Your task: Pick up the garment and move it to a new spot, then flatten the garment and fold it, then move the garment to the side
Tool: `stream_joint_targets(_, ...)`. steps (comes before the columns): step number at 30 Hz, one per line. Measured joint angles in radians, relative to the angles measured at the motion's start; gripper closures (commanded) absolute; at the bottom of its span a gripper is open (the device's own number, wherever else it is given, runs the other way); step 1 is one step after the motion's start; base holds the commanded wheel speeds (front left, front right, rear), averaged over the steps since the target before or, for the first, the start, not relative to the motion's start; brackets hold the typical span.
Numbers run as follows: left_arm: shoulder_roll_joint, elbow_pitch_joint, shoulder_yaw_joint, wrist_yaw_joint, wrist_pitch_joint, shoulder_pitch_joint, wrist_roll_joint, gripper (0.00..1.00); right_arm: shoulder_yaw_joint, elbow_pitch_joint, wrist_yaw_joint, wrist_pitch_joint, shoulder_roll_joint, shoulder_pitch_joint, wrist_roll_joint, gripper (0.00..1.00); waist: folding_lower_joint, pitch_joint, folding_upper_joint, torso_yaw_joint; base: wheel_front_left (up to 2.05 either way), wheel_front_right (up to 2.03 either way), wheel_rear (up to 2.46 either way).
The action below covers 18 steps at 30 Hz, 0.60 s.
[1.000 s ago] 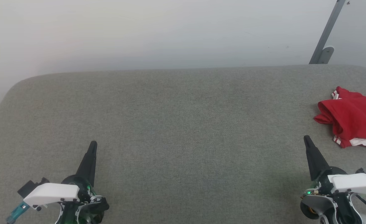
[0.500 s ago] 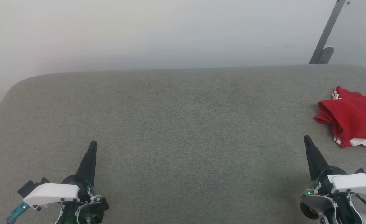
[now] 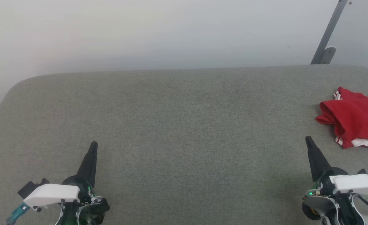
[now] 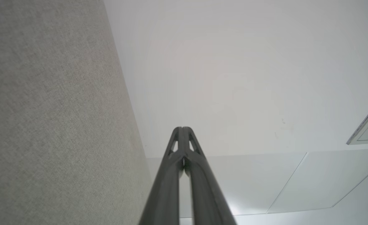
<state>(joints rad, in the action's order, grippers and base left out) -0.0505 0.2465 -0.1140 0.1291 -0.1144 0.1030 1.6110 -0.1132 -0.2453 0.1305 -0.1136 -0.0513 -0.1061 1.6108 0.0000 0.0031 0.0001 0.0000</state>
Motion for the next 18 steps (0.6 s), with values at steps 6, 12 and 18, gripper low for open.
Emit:
stream_joint_targets(6,0.000,0.000,0.000,0.000,0.000,0.000,0.000,1.00,0.000,0.000,0.000,0.000,0.000,0.000,0.000,1.00,0.0000,0.000,0.0000,0.000,0.00,0.00,0.00)
stream_joint_targets(12,0.000,0.000,0.000,0.000,0.000,0.000,0.000,1.00,0.000,0.000,0.000,0.000,0.000,0.000,0.000,1.00,0.0000,0.000,0.0000,0.000,0.00,0.00,0.00)
stream_joint_targets(18,0.000,0.000,0.000,0.000,0.000,0.000,0.000,1.00,0.000,0.000,0.000,0.000,0.000,0.000,0.000,1.00,0.0000,0.000,0.0000,0.000,0.00,0.00,0.00)
